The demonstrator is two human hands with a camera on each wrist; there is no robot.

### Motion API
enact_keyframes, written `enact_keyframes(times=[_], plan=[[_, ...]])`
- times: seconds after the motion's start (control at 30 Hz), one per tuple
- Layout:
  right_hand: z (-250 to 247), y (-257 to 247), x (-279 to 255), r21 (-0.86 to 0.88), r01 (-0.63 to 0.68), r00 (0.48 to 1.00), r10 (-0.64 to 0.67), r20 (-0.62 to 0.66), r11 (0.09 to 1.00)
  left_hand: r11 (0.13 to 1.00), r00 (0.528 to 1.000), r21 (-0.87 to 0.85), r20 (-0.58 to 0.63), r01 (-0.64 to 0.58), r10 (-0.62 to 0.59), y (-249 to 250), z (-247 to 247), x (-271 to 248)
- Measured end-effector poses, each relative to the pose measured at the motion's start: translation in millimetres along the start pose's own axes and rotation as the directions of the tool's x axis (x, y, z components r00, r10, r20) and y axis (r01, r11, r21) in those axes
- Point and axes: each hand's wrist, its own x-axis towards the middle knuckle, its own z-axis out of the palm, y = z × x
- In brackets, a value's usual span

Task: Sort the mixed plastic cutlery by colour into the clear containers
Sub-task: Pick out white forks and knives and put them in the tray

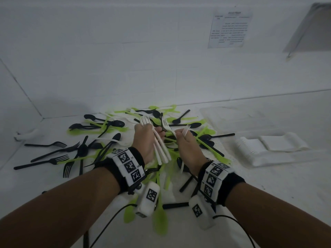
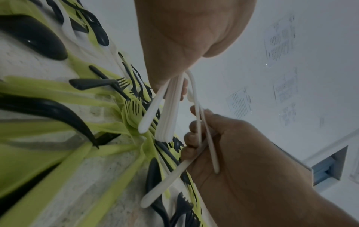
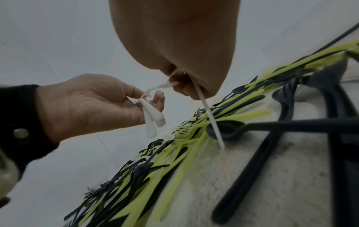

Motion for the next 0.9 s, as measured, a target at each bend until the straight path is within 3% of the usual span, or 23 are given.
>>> enact_keyframes(times=[0.07, 0.2, 0.33, 0.5, 0.6, 0.73, 0.9], plan=[[-2, -2, 4, 0.027, 0.010, 1.000, -0.010, -0.021, 1.000, 1.000, 1.000, -0.012, 0.008, -0.010, 0.010, 2, 0, 0], [2, -10, 1, 0.076, 0.026, 0.996, -0.032, 0.082, 0.997, 1.000, 1.000, 0.024, -0.027, -0.011, 0.012, 3, 3, -4], [15, -10, -7, 0.111, 0.063, 0.981, -0.082, 0.175, 0.992, 0.997, 0.992, -0.036, 0.109, 0.069, -0.064, 4, 9, -15], [15, -11, -9, 0.077, 0.054, 0.972, -0.070, 0.224, 0.996, 0.961, 0.997, 0.267, 0.065, -0.065, 0.050, 2, 7, -18], [8, -15, -10, 0.108, 0.006, 0.973, -0.031, 0.229, 0.994, 0.950, 0.993, 0.299, 0.096, -0.091, 0.065, 6, 4, -21], [1, -17, -4, 0.122, -0.033, 0.993, 0.019, 0.119, 0.992, 0.935, 0.988, 0.324, 0.098, -0.142, 0.116, 10, 2, -25], [5, -20, 2, 0.157, -0.080, 0.985, 0.054, 0.161, 0.984, 0.911, 0.976, 0.360, 0.151, -0.201, 0.156, 5, -2, -32]])
